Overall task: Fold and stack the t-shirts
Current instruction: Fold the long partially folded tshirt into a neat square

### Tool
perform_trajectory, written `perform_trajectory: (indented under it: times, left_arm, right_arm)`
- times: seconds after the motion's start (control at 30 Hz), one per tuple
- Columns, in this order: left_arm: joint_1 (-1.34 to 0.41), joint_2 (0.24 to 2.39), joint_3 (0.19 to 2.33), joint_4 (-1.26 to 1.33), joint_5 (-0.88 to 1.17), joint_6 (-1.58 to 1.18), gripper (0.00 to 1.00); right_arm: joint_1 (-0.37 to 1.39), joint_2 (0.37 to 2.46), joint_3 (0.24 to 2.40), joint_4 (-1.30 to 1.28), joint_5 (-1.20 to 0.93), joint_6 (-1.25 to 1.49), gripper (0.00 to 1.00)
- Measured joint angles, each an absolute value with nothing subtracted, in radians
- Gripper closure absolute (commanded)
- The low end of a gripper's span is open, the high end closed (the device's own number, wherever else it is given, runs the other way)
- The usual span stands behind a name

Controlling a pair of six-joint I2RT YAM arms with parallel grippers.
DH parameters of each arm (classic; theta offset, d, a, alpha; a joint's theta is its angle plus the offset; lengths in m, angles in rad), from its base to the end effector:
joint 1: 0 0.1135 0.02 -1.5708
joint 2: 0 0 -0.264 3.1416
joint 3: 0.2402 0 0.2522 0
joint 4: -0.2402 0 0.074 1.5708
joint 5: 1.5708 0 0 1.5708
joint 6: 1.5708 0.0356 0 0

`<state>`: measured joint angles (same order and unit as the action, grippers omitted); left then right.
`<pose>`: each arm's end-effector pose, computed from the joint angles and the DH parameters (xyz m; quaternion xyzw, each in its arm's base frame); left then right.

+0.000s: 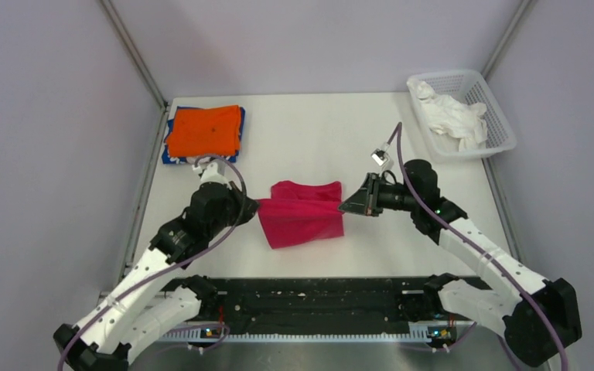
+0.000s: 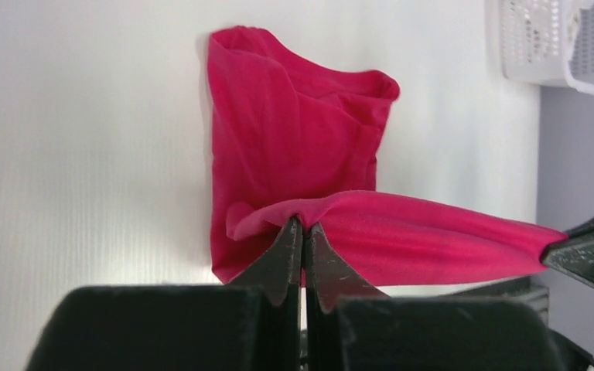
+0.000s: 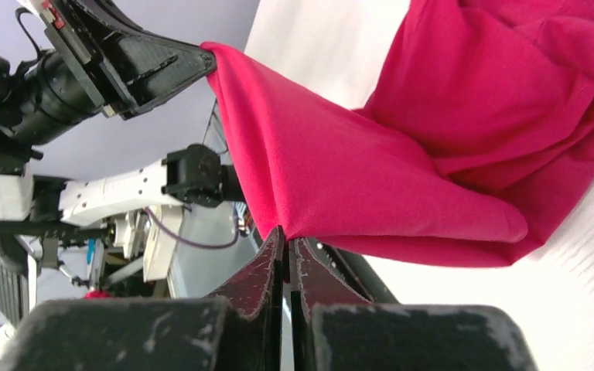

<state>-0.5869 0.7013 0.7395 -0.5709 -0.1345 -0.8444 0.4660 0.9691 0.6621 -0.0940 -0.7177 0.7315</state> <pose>0.1316 -0.0818 0.2976 -0.1443 0.8549 -0.2807 0.4118 0.1816 0.1175 0.2749 -0.0889 0.7995 0.5332 0.2620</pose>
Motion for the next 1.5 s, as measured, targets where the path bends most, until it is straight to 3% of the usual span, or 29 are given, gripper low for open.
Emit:
perform_trajectory:
  times: [0.5, 1.3, 1.33, 1.5]
  left_arm:
    - [-0.493, 1.233, 0.944, -0.403, -0.249, -0.781, 1.00]
    - [-0.413, 1.751, 1.262, -0.334, -0.128, -0.678, 1.00]
    - [-0.412, 1.767, 1.271, -0.333, -0.122, -0.678, 0.95]
    - [-0.395, 1.870, 1.348, -0.354, -0.085, -0.660, 0.64]
  right_arm:
    - [0.392, 1.287, 0.704, 0.084, -0.610, 0.765, 1.00]
    - [0.312, 1.564, 0.802, 0.160, -0.473, 0.744, 1.00]
    - [0.308, 1.581, 0.804, 0.163, -0.472, 0.744, 1.00]
    - [0.286, 1.678, 0.850, 0.186, -0.468, 0.736, 0.61]
